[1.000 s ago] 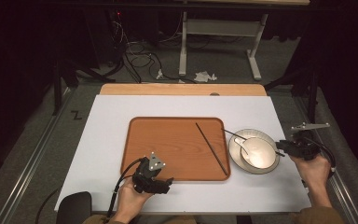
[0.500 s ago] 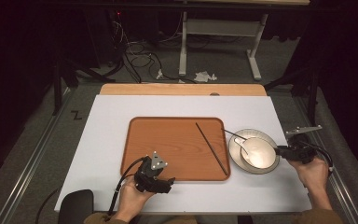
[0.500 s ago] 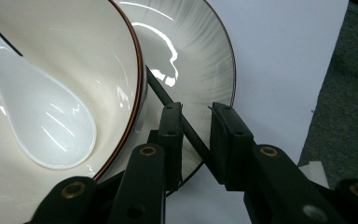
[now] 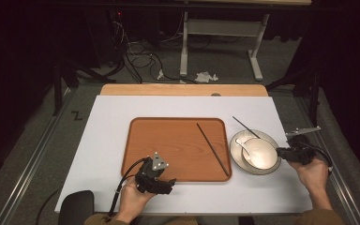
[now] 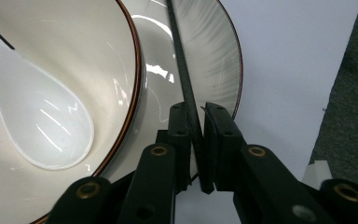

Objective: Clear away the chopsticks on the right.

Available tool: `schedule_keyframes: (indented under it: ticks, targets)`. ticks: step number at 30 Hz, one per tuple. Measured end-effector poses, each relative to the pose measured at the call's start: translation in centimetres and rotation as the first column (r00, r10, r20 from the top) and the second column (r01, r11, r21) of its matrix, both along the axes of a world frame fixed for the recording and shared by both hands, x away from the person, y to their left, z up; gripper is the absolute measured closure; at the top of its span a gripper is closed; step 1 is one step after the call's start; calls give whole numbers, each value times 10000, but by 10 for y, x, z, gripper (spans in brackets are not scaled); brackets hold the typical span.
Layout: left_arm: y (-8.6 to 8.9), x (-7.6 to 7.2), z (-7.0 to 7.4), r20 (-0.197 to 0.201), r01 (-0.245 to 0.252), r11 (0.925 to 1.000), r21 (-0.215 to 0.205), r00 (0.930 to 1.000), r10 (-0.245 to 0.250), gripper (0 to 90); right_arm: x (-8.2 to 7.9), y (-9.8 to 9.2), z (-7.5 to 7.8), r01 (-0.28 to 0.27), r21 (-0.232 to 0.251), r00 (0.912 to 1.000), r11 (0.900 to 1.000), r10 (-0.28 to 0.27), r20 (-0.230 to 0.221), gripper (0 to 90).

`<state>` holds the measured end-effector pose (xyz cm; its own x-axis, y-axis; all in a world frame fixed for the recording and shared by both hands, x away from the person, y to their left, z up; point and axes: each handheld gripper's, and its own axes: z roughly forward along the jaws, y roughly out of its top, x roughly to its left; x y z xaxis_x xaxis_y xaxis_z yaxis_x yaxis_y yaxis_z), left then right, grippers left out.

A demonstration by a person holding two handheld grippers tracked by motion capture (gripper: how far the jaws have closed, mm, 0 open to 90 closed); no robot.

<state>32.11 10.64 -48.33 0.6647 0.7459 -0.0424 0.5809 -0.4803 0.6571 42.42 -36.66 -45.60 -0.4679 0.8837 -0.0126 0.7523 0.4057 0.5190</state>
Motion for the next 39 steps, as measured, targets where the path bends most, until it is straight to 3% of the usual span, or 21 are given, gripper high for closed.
schedule_keyframes:
  ticks: [11,13,23,33,39]
  targets:
    - [1,-1,1,43,-35,10000,9,10000,35,262,-2,-1,1,10,22,10000,10000,-10,78,863]
    - [1,-1,1,40,0,10000,4,10000,0,262,-3,-3,4,60,248,9997,9997,-65,223,863]
    - [-1,0,0,0,71,10000,47,10000,-71,262,-13,0,22,-73,483,9937,9988,18,1125,864]
    - [-4,5,-1,123,130,9995,295,9998,-133,262,-30,20,45,-617,564,9843,9965,514,1687,864]
    - [-6,9,0,104,258,9995,156,9996,-260,263,-43,35,57,-977,703,9792,9927,833,1852,864]
